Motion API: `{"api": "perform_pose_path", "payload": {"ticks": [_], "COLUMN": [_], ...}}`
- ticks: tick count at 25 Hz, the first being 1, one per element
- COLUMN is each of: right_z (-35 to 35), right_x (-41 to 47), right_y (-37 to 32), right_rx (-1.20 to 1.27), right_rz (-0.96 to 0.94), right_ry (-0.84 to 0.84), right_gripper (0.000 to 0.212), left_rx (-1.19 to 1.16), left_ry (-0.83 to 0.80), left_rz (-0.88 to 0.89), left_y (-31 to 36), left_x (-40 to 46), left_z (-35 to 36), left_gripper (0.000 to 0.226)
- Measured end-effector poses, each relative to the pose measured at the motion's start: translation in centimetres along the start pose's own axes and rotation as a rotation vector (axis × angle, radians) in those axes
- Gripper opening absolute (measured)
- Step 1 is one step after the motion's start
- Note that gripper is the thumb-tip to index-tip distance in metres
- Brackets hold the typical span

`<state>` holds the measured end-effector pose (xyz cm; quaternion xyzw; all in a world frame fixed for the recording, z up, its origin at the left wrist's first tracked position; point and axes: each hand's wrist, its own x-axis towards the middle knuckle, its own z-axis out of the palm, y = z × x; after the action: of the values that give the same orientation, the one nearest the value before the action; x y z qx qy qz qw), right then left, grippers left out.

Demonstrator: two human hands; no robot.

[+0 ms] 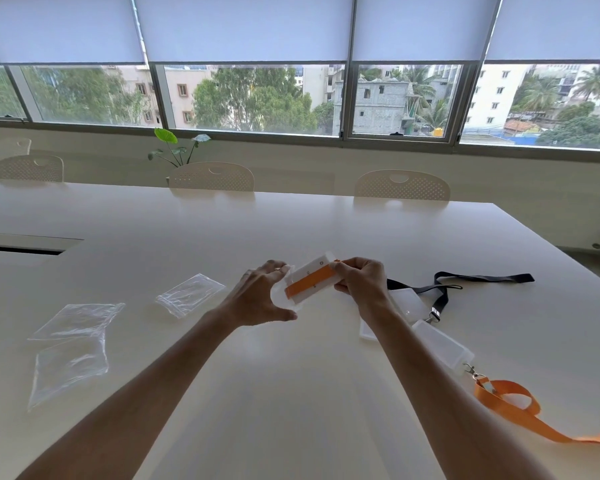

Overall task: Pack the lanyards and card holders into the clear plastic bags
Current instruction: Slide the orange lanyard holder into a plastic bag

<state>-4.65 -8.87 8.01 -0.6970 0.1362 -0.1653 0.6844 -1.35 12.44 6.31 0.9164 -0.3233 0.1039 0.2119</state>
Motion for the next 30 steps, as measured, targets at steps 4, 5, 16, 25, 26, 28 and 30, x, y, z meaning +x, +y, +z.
{"api": "perform_pose_path", "payload": {"ticks": [4,5,16,25,26,28,30], "right_z": [0.5,0.6,2.5,1.4,1.2,0.9,0.7], "right_x": [-0.5,-0.7,-2.0,-2.2,-2.2,-2.3,-2.3], "right_y": [0.8,1.0,2.4,1.0,0.9,0.8,0.8], "right_rx": [0.024,0.022,0.239,0.318,0.311,0.286,0.259], "right_rz": [0.038,0.043,0.187,0.188,0.178,0.148,0.109], "right_ry": [0.043,0.05,0.055,-0.09,-0.091,-0.092,-0.119], "right_gripper": [0.013,0.013,0.006,0.008,0.006,0.006,0.004], "left_rx": [0.005,0.008,0.045,-0.157,-0.267,-0.415,-0.494], "left_ry": [0.031,0.042,0.143,0.102,0.095,0.134,0.184], "left_rz": [0.0,-0.004,0.003,0.011,-0.009,-0.085,-0.19], "left_y": [0.8,0.9,3.5,4.8,4.8,4.9,4.8], "left_x": [0.7,0.8,2.4,3.1,3.2,3.6,4.1], "left_z": [0.6,0.7,1.3,1.0,0.7,-0.1,-0.8], "left_gripper": [0.092,0.093,0.091,0.086,0.08,0.055,0.033]}}
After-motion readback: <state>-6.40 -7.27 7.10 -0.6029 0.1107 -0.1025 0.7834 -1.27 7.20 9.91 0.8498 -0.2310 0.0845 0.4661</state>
